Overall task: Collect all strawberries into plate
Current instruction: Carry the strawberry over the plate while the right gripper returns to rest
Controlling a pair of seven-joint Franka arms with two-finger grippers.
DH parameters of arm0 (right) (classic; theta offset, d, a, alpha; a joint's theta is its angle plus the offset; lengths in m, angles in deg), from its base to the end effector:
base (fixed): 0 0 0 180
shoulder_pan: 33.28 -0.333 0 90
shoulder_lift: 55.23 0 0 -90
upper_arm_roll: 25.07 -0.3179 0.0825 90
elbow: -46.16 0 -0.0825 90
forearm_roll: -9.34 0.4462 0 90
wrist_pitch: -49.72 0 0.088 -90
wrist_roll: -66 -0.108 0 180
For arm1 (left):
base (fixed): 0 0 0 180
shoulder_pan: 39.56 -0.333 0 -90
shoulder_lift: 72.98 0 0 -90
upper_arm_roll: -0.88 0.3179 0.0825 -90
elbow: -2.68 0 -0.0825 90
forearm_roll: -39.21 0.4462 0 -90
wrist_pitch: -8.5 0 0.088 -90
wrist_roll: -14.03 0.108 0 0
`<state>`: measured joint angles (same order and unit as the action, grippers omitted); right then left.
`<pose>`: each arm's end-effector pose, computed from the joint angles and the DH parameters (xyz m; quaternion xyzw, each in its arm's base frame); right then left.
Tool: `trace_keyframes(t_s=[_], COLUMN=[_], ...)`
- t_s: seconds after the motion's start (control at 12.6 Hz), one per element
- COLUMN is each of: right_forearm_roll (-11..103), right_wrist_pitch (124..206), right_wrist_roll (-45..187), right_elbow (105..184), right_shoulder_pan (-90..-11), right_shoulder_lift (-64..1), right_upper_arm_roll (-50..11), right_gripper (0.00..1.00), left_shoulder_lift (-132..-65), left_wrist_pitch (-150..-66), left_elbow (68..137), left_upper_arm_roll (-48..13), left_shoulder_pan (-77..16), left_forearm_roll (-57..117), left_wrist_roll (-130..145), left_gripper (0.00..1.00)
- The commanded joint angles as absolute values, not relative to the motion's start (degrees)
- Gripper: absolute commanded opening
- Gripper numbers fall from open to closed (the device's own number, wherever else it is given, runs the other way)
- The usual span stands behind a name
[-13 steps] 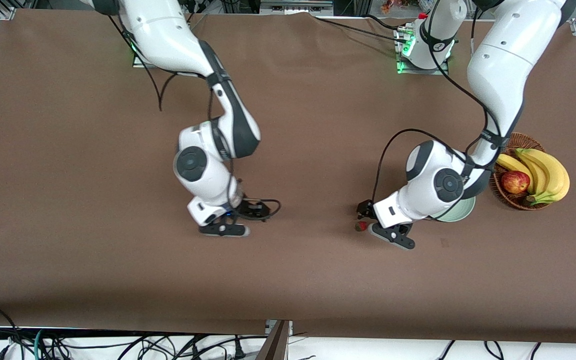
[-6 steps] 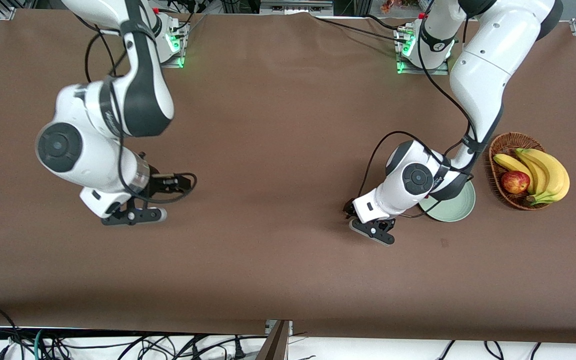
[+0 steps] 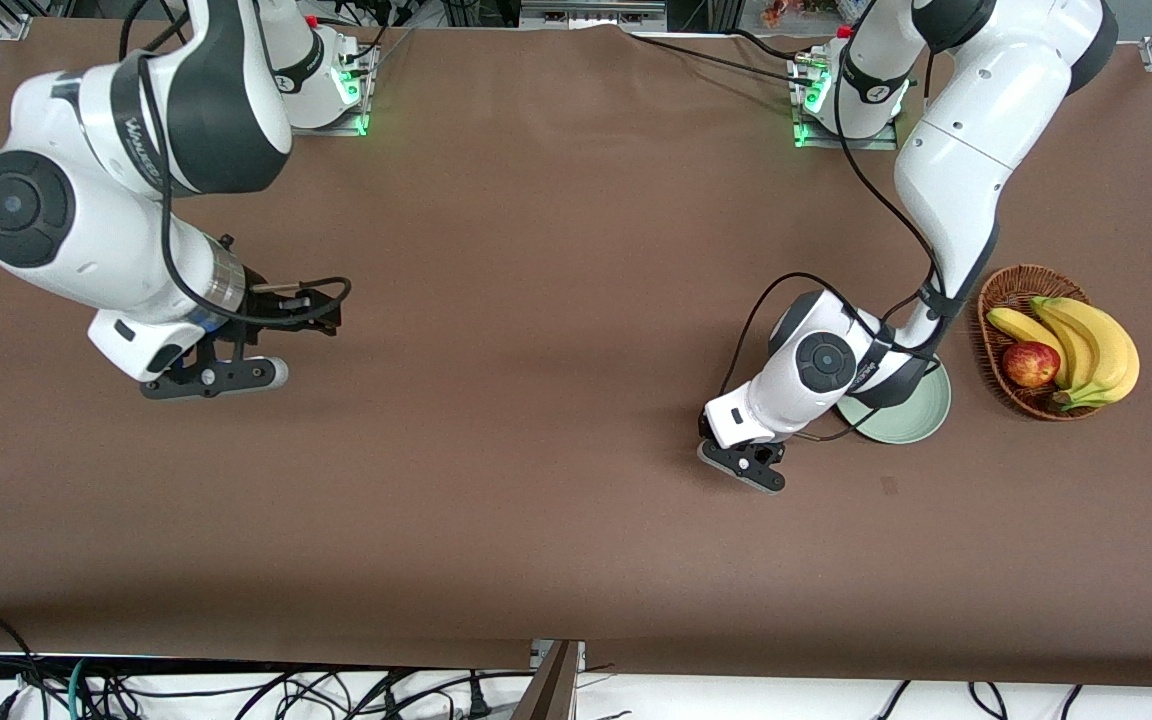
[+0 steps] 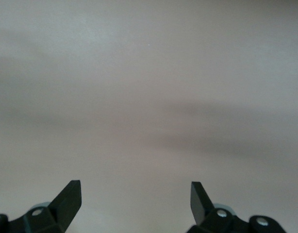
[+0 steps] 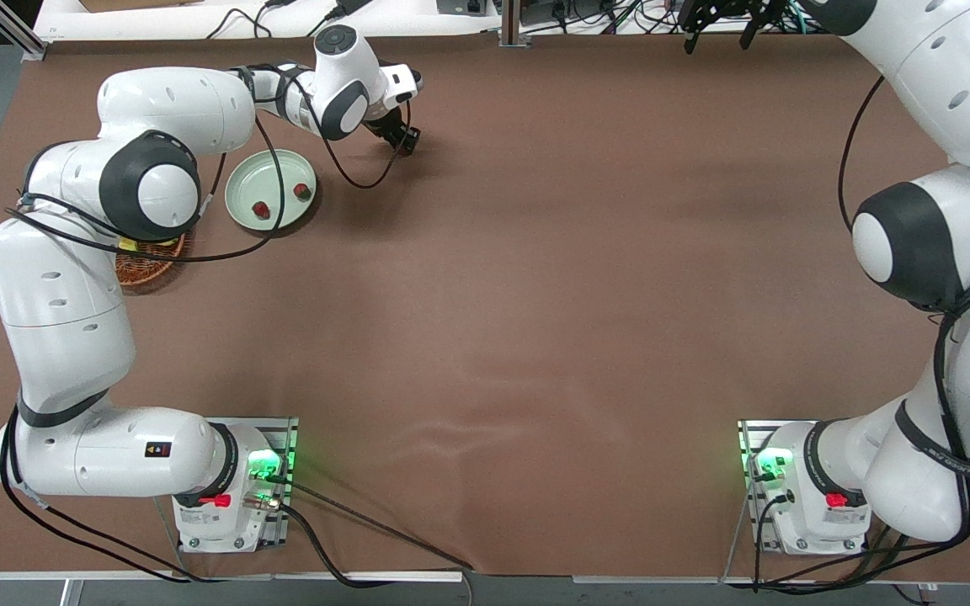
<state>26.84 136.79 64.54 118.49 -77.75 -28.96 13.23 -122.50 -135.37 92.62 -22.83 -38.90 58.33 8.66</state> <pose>0.6943 0.2032 0.5254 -0.9967 -0.0587 0.0559 0.0089 0.7034 -0.2788 0.1336 0.9727 -0.2132 0.0681 0.0619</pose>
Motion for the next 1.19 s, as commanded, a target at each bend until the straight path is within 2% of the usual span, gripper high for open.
trace_keyframes(t_s=[0.0,0.08,0.16,0.32,0.4,0.48,0.63,0.71,0.79,0.87,0.95,1.03,1.11], right_forearm_roll=[23.4,23.3,22.7,15.8,14.3,14.0,13.6,13.5,13.5,12.3,10.2,9.7,9.8], right_wrist_pitch=[135.9,135.9,136.3,137.1,137.3,138.8,142.6,142.6,142.6,142.7,142.5,142.2,142.1], right_wrist_roll=[66.8,67.5,67.6,67.2,67.1,67.0,67.0,66.8,67.0,67.1,66.8,66.6,66.4], right_elbow=[120.7,121.8,123.4,125.2,127.2,130.1,137.4,139.0,139.2,139.1,139.1,139.0,139.0], right_shoulder_pan=[-77.4,-76.7,-72.5,-59.2,-55.3,-52.6,-51.7,-50.3,-45.6,-40.4,-40.0,-40.0,-40.1], right_shoulder_lift=[-33.1,-34.1,-36.7,-40.7,-42.4,-44.2,-49.0,-50.7,-51.1,-51.5,-52.0,-51.9,-52.1], right_upper_arm_roll=[12.9,12.8,9.6,-7.0,-10.7,-13.2,-14.4,-15.6,-20.2,-25.6,-27.2,-27.4,-27.6], right_gripper=[1.0,1.0,1.0,1.0,1.0,1.0,1.0,1.0,1.0,1.0,1.0,1.0,1.0], left_shoulder_lift=[-121.2,-120.1,-118.6,-116.9,-116.8,-115.9,-114.3,-114.2,-114.4,-115.1,-115.5,-115.5,-115.5], left_wrist_pitch=[-133.5,-128.8,-122.0,-111.3,-107.9,-104.5,-98.6,-97.0,-97.1,-97.4,-97.8,-98.0,-98.0], left_elbow=[92.0,91.7,91.2,91.1,91.1,91.1,91.4,91.4,91.9,92.0,92.2,92.2,92.2], left_upper_arm_roll=[-23.8,-25.6,-28.5,-34.5,-36.5,-37.3,-36.7,-36.1,-35.5,-35.4,-35.3,-35.3,-35.3], left_shoulder_pan=[-41.6,-43.4,-46.3,-53.5,-56.3,-58.0,-59.9,-61.5,-63.9,-66.2,-66.7,-66.7,-66.8], left_forearm_roll=[59.3,59.3,59.4,59.4,59.8,60.2,60.4,60.5,60.5,60.5,60.5,60.5,60.5], left_wrist_roll=[8.1,8.1,8.1,8.6,8.7,9.5,18.8,23.6,29.4,36.7,39.6,39.6,39.7], left_gripper=[0.0,0.0,0.0,0.0,0.0,0.0,0.0,0.02,0.11,0.16,0.22,0.74,1.0])
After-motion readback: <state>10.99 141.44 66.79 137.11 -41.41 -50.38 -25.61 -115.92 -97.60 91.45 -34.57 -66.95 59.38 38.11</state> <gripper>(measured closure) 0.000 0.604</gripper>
